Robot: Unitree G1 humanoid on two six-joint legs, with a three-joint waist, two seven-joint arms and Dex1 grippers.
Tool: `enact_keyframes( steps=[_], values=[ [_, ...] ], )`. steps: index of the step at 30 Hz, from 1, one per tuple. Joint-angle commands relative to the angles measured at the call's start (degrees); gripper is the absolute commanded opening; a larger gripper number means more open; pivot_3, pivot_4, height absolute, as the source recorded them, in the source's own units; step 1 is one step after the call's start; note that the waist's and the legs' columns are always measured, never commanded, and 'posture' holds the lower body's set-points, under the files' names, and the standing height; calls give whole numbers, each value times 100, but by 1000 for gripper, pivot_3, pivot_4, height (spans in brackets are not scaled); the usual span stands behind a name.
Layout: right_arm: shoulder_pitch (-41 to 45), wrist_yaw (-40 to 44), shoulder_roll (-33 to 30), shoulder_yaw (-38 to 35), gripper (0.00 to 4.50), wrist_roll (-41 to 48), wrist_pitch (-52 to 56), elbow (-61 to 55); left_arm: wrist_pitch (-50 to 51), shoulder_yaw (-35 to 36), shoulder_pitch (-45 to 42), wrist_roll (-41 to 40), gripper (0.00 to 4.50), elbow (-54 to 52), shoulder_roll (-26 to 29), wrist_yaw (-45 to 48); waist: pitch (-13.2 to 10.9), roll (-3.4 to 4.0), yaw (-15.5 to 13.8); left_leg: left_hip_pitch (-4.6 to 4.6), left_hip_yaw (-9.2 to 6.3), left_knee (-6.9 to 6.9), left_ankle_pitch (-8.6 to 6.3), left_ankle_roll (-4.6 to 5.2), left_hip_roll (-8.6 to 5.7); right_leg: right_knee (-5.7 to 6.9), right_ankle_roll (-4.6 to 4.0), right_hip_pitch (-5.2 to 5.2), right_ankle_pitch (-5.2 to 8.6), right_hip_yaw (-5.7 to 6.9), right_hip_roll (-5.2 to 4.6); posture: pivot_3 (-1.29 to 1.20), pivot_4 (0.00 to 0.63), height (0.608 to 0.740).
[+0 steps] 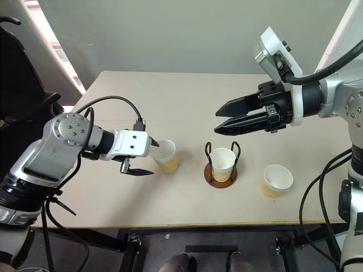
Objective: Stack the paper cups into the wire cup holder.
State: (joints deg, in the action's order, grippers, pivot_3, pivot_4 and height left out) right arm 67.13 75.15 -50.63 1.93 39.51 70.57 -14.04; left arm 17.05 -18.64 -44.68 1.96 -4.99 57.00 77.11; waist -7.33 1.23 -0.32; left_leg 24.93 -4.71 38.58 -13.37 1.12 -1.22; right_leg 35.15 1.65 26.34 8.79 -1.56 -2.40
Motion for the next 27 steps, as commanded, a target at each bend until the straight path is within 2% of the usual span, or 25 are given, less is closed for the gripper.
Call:
enact_keyframes(
  steps=[1,12,16,23,25,27],
  values=[
    [134,-52,-111,-45,2237,139,-153,-49,-200,-4,-91,211,4500,142,-94,-55,0,0,0,0,0,0,0,1,0,1,0,1,0,0,0,0,150,740],
    [25,-164,-219,3,2237,234,-329,-78,-1061,-106,-312,417,4500,1090,-796,-67,0,0,-7,2,0,1,-2,3,-2,1,3,1,-2,1,-2,0,150,740],
    [-82,-217,-198,-103,2291,330,-466,-133,-1475,-34,-429,172,3195,1450,-994,213,0,0,-9,3,0,2,-3,4,-2,1,8,1,-5,1,-3,0,150,740],
    [-460,-312,-173,-182,2291,389,-858,-142,-1605,41,-606,-142,582,1529,-1068,580,1,0,-8,4,2,7,-4,7,-3,0,22,0,-13,-1,-4,0,150,740],
    [-591,-300,-190,-197,2291,350,-1036,-115,-1596,52,-678,-187,38,1528,-1048,667,1,-1,-10,4,2,8,-5,8,-3,-1,22,-1,-13,0,-3,0,150,740],
    [-710,-277,-253,-201,2291,294,-1197,-61,-1591,57,-765,-207,38,1524,-1022,753,1,-1,-11,5,2,10,-6,10,-3,-1,23,-2,-14,0,-4,0,150,740]
  ],
)
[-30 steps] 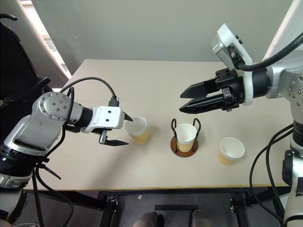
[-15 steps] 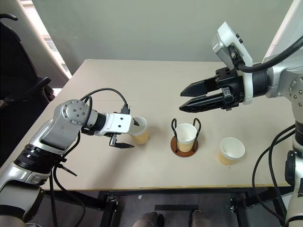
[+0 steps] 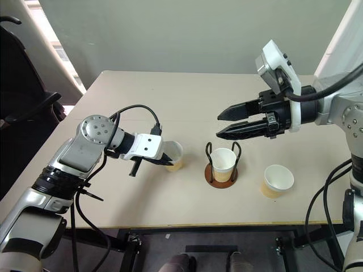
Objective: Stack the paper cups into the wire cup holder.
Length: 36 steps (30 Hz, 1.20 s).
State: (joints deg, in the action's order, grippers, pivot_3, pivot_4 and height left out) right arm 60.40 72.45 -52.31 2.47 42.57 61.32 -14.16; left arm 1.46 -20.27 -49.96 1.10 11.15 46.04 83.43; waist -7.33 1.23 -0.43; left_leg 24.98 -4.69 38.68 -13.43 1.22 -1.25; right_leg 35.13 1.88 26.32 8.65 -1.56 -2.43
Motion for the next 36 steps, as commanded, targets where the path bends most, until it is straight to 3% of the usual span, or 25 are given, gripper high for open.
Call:
enact_keyframes(
  steps=[1,10,14,17,24,27,36],
  values=[
    [-91,1,-115,-286,2291,-20,-327,30,21,222,-297,-173,38,-161,105,240,0,0,0,1,0,4,-1,1,0,0,1,-1,-1,0,0,0,150,740],
    [-717,194,-679,-441,2291,-65,-653,164,676,389,-918,-718,38,-573,170,831,0,0,-21,8,1,17,-5,8,0,-7,5,-6,-3,0,-1,0,150,740],
    [-1451,717,-1525,-357,2291,-532,-1251,-1,957,247,-1613,-1196,38,-546,170,907,0,-1,-66,14,3,24,-9,14,0,-13,10,-9,-6,1,-3,0,150,740],
    [-1648,801,-1761,-412,2291,-664,-1524,80,1012,72,-2092,-1494,38,-330,69,907,0,0,-63,21,5,35,-22,22,-2,-19,13,-9,-7,-3,-6,0,150,740],
    [-1932,789,-1916,-600,2291,-661,-1655,3,1227,-383,-2717,-2324,38,-350,-248,907,0,0,-44,10,14,38,-25,30,-2,-19,33,-19,-13,-8,-6,0,150,740],
    [-1921,686,-1882,-710,2291,-541,-1536,-55,1237,-650,-2821,-2584,38,-340,-298,907,0,0,-44,15,15,41,-25,31,-2,-24,84,-19,-40,-9,-7,0,150,740],
    [-1684,481,-1929,-1049,2291,-106,-1104,-130,562,-1299,-3094,-2278,38,715,-937,907,0,-1,-78,12,15,50,-30,40,-4,-31,95,-32,-33,-9,-9,0,150,740]
  ],
)
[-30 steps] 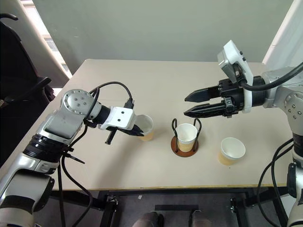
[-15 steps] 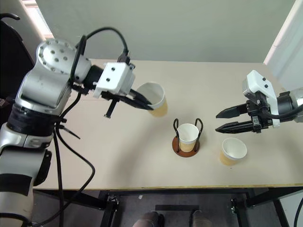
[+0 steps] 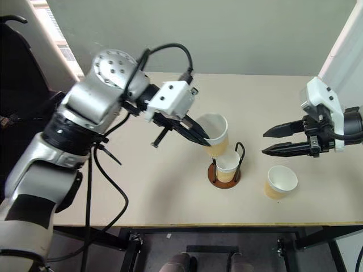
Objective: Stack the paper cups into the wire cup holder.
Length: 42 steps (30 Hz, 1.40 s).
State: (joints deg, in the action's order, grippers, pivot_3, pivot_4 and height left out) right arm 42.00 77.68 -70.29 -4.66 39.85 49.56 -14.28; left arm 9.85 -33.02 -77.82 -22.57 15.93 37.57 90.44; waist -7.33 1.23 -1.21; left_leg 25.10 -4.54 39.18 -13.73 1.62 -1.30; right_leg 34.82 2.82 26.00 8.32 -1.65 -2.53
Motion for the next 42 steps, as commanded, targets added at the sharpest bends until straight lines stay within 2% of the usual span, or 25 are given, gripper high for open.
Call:
enact_keyframes(
  steps=[1,10,20,27,31,37,42],
  values=[
    [184,-53,-147,-358,2291,205,107,-128,-376,-64,-331,142,38,356,-145,206,0,0,-2,2,1,1,-1,2,-1,-2,1,0,0,0,0,0,150,740],
    [37,-153,-393,-708,2291,402,300,-280,-818,-203,-497,282,38,945,-666,206,0,0,-32,5,5,2,-12,12,-6,-4,26,-3,13,0,-6,0,150,740],
    [-191,-237,-519,-923,2291,566,379,-372,-261,-297,-948,-683,38,639,-492,206,0,0,-41,11,12,4,-2,-32,-8,-15,48,-3,26,-2,-9,0,150,740],
    [-248,-210,-539,-853,2291,506,233,-267,-583,-350,-972,-288,38,1141,-780,206,0,-1,-55,11,16,13,-9,-26,-10,-15,59,-5,33,-4,-14,0,150,740],
    [-316,-204,-598,-917,2291,530,232,-277,-871,-207,-1079,11,38,1574,-1144,206,0,0,-61,14,17,29,-17,-21,-12,-14,65,-9,36,-4,-16,0,150,740],
    [-536,-306,-641,-1151,2291,654,359,-435,-1016,-222,-1211,85,38,2008,-1491,206,0,1,-64,30,20,83,-46,-9,-12,1,88,-10,49,-4,-17,0,150,740],
    [-759,-449,-661,-1427,2291,762,516,-583,-1112,-483,-1158,78,38,2136,-1520,206,0,1,-69,31,22,90,-54,-6,-15,-1,96,-14,54,-8,-19,0,150,740]
  ],
)
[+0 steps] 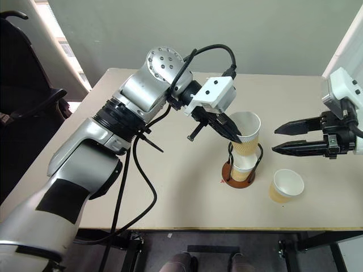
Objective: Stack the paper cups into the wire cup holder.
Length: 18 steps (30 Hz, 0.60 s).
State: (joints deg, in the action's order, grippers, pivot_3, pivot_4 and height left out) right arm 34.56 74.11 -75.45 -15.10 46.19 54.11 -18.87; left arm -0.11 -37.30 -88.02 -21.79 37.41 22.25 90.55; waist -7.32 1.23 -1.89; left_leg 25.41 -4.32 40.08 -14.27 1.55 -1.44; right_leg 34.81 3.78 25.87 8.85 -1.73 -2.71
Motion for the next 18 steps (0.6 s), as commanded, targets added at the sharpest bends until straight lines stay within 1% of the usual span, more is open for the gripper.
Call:
enact_keyframes(
  steps=[1,6,12,15,18],
  values=[
    [-49,-111,-153,-425,2291,139,74,-139,-116,-97,-116,0,38,10,1,195,0,0,-2,0,1,0,-1,0,0,0,1,0,0,0,0,0,150,740],
    [-166,-227,-152,-564,2291,243,146,-245,-206,-224,2,99,38,164,-148,195,0,0,-15,1,2,1,-4,-1,-2,0,4,0,2,-1,-2,0,150,740],
    [-266,-386,-119,-665,2291,389,248,-381,-313,-93,154,441,38,478,-574,195,0,0,-30,0,3,4,-5,-1,-11,4,10,-1,4,0,-11,0,150,740],
    [-315,-428,-140,-705,2291,433,291,-406,-357,-84,148,602,38,592,-664,195,0,0,-35,-1,6,4,-5,2,-20,8,17,-1,8,-1,-19,0,150,740],
    [-374,-459,-195,-755,2291,446,339,-416,-350,-114,21,672,629,707,-665,195,0,1,-39,-2,6,4,-3,6,-31,11,24,-1,11,-2,-28,0,150,740]
  ],
)
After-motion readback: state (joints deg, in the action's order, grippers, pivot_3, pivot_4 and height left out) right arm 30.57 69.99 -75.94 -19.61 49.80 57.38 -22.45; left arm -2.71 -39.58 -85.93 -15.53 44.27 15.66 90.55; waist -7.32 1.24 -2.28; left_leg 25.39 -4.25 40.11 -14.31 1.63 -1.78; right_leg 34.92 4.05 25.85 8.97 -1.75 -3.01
